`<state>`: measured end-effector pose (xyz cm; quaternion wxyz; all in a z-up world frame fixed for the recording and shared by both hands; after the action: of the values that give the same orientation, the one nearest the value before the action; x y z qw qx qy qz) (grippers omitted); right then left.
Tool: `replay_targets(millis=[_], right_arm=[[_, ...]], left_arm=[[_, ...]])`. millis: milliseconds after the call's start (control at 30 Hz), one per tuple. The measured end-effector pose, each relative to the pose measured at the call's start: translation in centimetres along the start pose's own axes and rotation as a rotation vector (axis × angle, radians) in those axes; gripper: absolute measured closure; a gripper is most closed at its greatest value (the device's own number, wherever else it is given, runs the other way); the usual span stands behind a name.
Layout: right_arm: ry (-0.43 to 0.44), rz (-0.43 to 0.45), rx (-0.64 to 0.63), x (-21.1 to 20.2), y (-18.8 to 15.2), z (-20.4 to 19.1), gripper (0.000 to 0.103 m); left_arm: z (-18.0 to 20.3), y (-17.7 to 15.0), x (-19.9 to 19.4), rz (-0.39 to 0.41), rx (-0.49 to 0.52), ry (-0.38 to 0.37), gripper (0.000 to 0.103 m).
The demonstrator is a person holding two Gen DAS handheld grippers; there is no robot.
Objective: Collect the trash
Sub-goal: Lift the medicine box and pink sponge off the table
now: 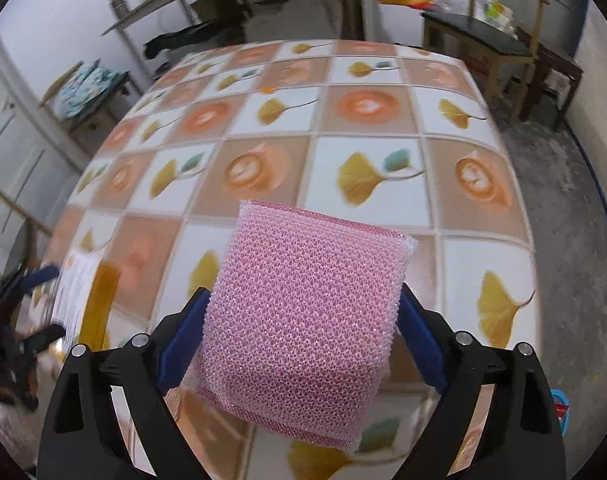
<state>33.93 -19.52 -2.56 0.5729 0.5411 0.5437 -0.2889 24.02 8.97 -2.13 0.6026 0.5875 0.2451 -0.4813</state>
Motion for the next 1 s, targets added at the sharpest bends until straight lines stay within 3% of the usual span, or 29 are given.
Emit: replay_targets(millis=[233,333,600,867,1000], right_arm=[[0.013,0.006,0.003,0.0,-2.3,-1.0,0.012],[-0.023,0.013,0.002,0.2,-2.9,-1.2,0.01],[-0.067,0.047,-0.011,-0.4,-4.0,-1.9,0.009],[-0.161,0.047,-0.056,0.4,-4.0,-3.2,0.008],[-0.223,0.061,-0.069,0.5,-4.1,-3.5,0.008]], left_arm=[[0.6,-1.4,0.3,-0.032,-0.008,0.027,0.011],[0.9,-1.9,1.2,-0.045,-0.017,0.057,0.011],[1.5,-1.5,2.0,-0.05,-0.044,0.045,0.011],[2.4,-0.8,3.2,-0.086,-0.049,0.026,0.011],[2.8,-0.7,3.6,-0.076,-0.022,0.069,0.011]])
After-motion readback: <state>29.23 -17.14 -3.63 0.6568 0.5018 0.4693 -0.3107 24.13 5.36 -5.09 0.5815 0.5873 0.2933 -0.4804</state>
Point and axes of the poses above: each gripper's, at about its wrist camera, not at the fingertips, and x roughly the way its jaws point, z to its right, y to its top, the point moved 2 cm from there along x, roughly the way its jaws point, and after that the axes turned 12 degrees about -z, right-handed, at the moved point
